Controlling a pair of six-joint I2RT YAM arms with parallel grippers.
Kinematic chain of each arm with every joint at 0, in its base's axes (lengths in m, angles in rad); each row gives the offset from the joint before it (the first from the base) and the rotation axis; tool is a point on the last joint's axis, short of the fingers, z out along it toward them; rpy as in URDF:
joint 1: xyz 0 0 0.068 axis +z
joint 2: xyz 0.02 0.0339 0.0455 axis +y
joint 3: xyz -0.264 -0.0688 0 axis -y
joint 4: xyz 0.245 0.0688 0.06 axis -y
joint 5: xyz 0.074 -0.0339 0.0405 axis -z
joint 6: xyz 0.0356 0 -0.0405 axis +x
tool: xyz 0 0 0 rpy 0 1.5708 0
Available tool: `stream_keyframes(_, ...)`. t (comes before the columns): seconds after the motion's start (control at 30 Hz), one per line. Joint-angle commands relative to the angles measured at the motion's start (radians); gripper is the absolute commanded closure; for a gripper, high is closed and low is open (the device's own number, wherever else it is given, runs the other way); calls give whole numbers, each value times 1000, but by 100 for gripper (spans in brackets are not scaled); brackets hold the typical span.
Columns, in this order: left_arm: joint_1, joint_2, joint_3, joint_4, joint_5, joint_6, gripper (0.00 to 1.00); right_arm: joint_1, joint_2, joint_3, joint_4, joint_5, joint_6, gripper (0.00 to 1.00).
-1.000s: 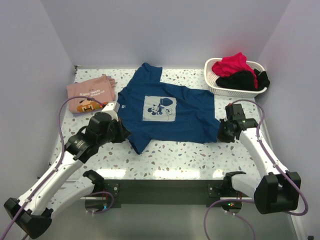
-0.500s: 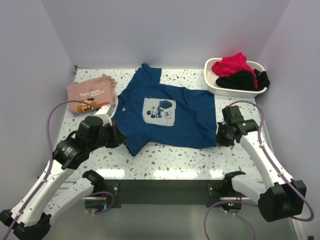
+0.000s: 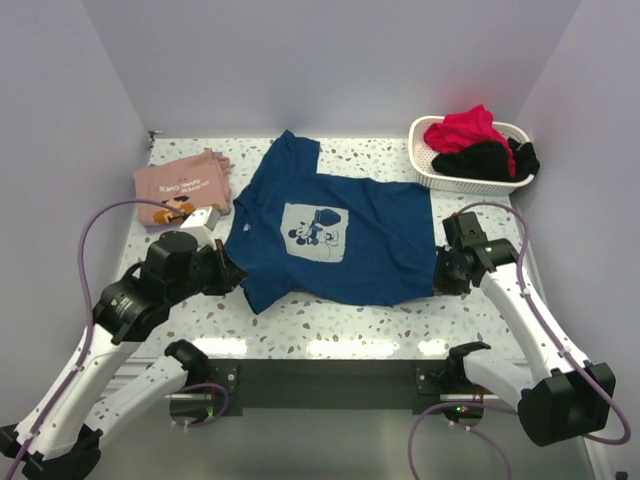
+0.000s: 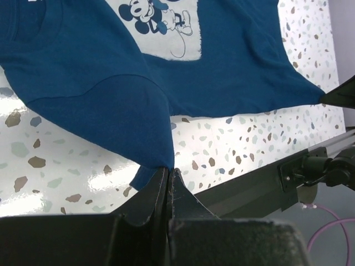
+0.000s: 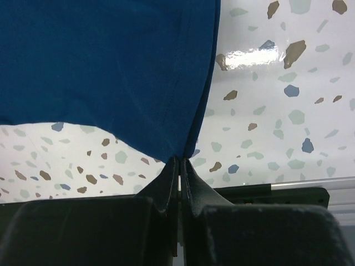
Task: Fold and stack the t-shirts
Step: Fold the tshirt
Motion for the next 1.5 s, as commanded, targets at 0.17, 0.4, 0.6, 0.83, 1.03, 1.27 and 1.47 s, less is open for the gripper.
stream_keyframes(0.17, -4, 174, -15, 216, -103, 75, 100, 3, 184, 48, 196, 29, -30, 100)
stream_keyframes(0.4, 35, 368, 40, 336, -116, 134, 100, -49, 372, 156, 262, 41, -102, 100)
stream_keyframes(0.6, 171, 466, 72, 437, 33, 190, 100, -143, 480, 228, 283, 6, -174, 100)
stream_keyframes(0.83, 194, 654, 189, 456, 56, 255, 100, -177, 638, 320, 300, -8, -215, 100)
stream_keyframes(1.03, 252, 765, 280, 433, 39, 296, 100, -181, 722, 393, 305, -25, -220, 100)
stream_keyframes(1.27, 305, 851, 338, 428, 50, 322, 100, -186, 791, 510, 276, -13, -231, 100)
stream_keyframes(1.47, 335, 897, 378, 427, 52, 333, 100, -189, 845, 594, 251, 9, -238, 100)
